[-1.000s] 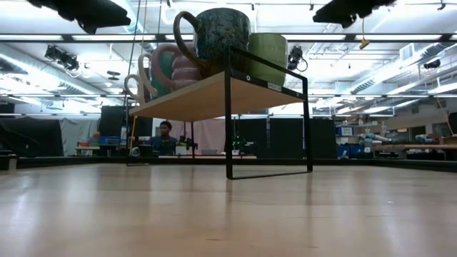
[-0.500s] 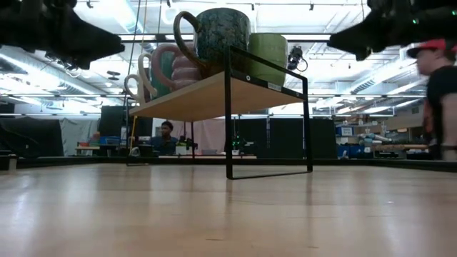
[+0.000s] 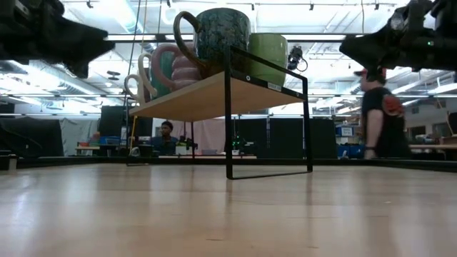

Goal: Place coffee mugs
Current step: Return to Home Position

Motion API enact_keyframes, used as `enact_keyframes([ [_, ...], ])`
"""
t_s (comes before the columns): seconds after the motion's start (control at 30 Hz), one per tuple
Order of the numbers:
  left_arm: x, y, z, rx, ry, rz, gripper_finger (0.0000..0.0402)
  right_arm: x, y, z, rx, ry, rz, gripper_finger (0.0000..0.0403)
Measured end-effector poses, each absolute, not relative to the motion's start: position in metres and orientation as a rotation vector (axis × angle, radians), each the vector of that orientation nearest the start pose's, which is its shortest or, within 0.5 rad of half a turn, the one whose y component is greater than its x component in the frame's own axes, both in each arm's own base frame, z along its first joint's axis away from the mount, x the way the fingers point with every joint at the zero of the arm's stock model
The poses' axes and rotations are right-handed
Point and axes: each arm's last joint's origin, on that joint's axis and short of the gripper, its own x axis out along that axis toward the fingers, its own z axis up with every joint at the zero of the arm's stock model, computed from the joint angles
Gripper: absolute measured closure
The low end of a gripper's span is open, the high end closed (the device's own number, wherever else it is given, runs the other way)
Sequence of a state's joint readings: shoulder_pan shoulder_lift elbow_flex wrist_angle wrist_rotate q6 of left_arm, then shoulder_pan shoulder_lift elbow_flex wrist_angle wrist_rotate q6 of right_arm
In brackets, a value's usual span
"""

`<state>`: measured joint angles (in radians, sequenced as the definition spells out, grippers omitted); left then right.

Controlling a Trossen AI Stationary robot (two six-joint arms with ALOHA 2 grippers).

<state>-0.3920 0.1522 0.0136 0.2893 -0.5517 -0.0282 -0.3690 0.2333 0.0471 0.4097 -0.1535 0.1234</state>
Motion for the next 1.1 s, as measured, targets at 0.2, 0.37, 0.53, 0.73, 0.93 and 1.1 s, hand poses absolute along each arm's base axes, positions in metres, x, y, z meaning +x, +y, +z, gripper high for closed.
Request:
enact_keyframes([
  [0.2,0.0983,-0.0276,0.1821,-0.101,-0.142,0.036,0.0254,0.1015,-0.0347,0.1956,0.132,-0.302,-0.181,0.0316],
  [0.37,0.0987,-0.0288,0.1812,-0.071,-0.134,0.002,0.0253,0.1011,-0.0352,0.1968,0.164,-0.321,-0.198,0.0316],
  [0.53,0.0987,-0.0288,0.1808,-0.150,-0.131,-0.004,0.0253,0.1011,-0.0350,0.1969,0.187,-0.323,-0.192,0.0316],
  [0.73,0.0987,-0.0288,0.1808,-0.153,-0.131,-0.003,0.0253,0.1012,-0.0351,0.1969,0.188,-0.323,-0.194,0.0316],
  [0.93,0.0988,-0.0288,0.1807,-0.148,-0.130,-0.003,0.0253,0.1011,-0.0351,0.1970,0.188,-0.323,-0.195,0.0316],
  [1.1,0.0987,-0.0288,0.1807,-0.148,-0.131,-0.003,0.0253,0.1011,-0.0351,0.1972,0.188,-0.324,-0.195,0.0316],
])
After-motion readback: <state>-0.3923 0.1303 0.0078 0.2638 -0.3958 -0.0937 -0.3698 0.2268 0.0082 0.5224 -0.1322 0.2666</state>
